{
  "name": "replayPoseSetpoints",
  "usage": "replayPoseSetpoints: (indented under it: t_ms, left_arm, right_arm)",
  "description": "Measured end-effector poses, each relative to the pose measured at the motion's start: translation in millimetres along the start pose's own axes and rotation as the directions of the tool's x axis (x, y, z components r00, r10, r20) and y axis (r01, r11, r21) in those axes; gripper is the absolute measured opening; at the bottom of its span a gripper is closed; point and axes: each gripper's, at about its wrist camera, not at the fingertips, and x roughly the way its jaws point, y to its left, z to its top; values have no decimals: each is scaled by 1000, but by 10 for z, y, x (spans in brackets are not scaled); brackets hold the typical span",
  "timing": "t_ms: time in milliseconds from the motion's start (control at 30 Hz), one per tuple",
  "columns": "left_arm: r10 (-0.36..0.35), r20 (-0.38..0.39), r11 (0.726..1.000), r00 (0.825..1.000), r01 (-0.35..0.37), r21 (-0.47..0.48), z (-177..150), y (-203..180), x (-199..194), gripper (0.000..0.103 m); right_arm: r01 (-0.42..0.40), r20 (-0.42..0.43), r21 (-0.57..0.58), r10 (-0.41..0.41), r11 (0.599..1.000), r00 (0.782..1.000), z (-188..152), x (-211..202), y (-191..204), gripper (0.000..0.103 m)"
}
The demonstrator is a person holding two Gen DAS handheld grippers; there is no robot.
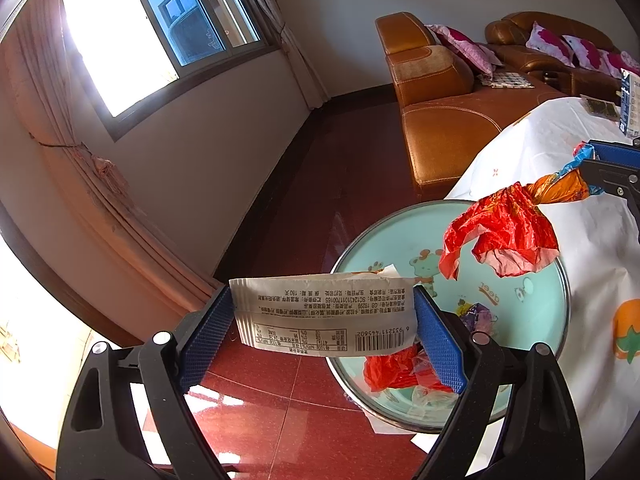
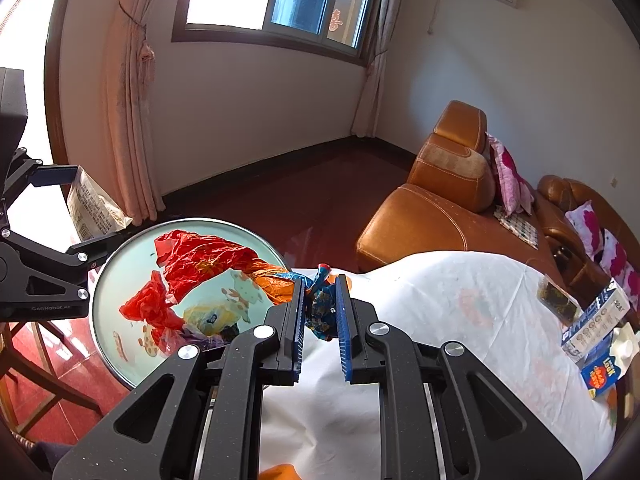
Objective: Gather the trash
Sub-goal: 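Carry the receipt and candy wrapper over the bin with both tools, then open both tools to drop the candy wrapper and receipt into the bin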
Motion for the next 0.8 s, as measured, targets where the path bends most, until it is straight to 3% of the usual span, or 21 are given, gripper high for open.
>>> replayPoseSetpoints:
  t_ms: [633, 767, 800]
  left_arm:
    - [-15, 12, 1000, 1000, 15, -24, 9, 46, -32, 87]
    - [-23, 16, 999, 1000, 24, -36, 17, 54, -26, 93]
    - [-29, 18, 999, 999, 30, -42, 16, 60, -28, 94]
  right_arm:
    - [-7, 13, -8, 7, 1000, 1000, 53, -39, 33, 17]
    - [-45, 19, 16, 44, 999, 999, 63, -36, -1, 45]
    - [-47, 18, 22, 46, 999, 999, 59, -30, -7, 45]
